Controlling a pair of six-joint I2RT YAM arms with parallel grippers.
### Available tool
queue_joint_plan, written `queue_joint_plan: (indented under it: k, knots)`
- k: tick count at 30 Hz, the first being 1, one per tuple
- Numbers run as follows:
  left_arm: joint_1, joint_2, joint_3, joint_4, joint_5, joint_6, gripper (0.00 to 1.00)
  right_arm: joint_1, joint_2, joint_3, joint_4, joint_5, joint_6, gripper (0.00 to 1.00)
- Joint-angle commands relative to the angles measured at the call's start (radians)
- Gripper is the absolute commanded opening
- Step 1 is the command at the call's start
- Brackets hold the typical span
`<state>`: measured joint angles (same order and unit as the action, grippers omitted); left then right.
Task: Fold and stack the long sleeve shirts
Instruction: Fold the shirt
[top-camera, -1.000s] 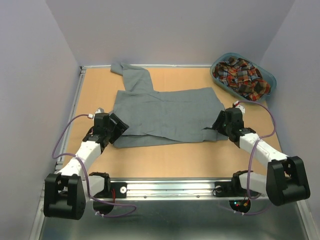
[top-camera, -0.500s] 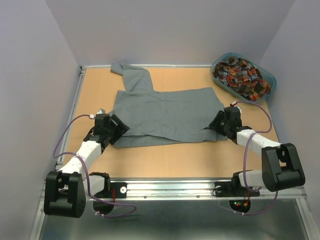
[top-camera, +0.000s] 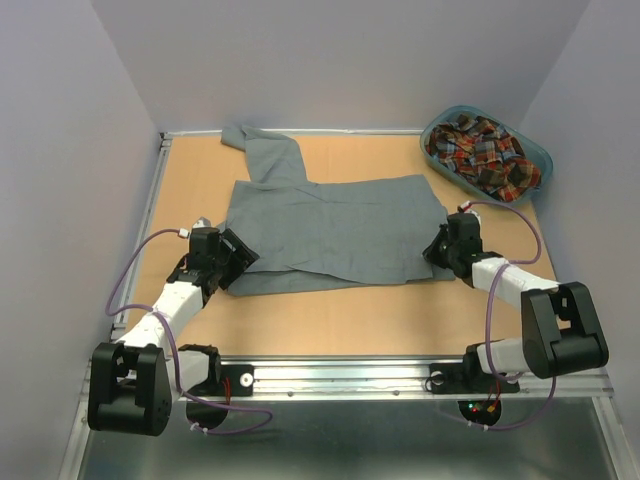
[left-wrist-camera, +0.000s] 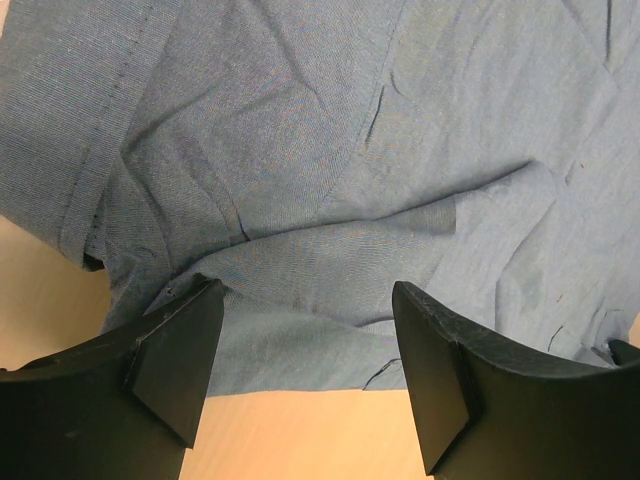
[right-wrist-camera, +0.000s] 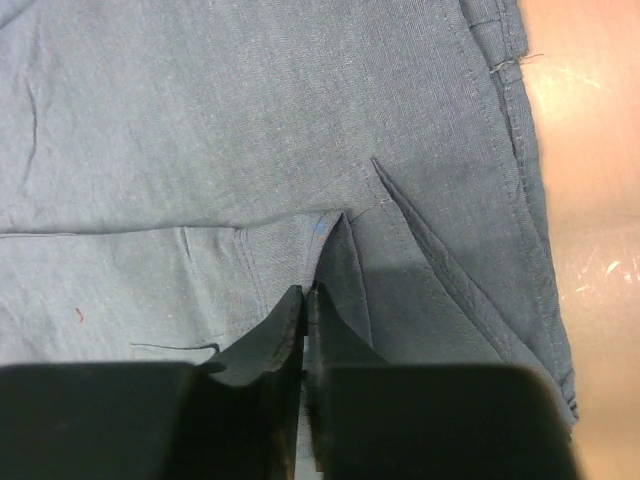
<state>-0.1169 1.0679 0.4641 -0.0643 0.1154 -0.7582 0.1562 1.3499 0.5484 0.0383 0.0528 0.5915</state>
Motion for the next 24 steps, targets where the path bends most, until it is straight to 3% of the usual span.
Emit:
queue_joint_plan:
  k: [1, 12, 20, 23, 24]
  knots:
    - [-0.003, -0.020, -0.015, 0.014, -0.013, 0.020, 0.80, -0.006, -0.023, 0.031, 0.054, 0.019, -0.048, 0.01]
    - [-0.003, -0.036, -0.013, 0.001, -0.043, 0.013, 0.80, -0.006, -0.095, 0.110, 0.074, 0.039, -0.265, 0.00]
    - [-0.003, -0.046, -0.015, -0.008, -0.065, 0.007, 0.80, -0.007, -0.038, 0.111, 0.141, 0.048, -0.263, 0.02]
    - [-0.003, -0.048, -0.015, -0.009, -0.069, 0.005, 0.80, -0.006, -0.006, 0.111, 0.156, 0.062, -0.265, 0.10]
    - [-0.003, -0.048, -0.015, -0.009, -0.071, 0.005, 0.80, -0.006, 0.002, 0.113, 0.161, 0.068, -0.271, 0.22]
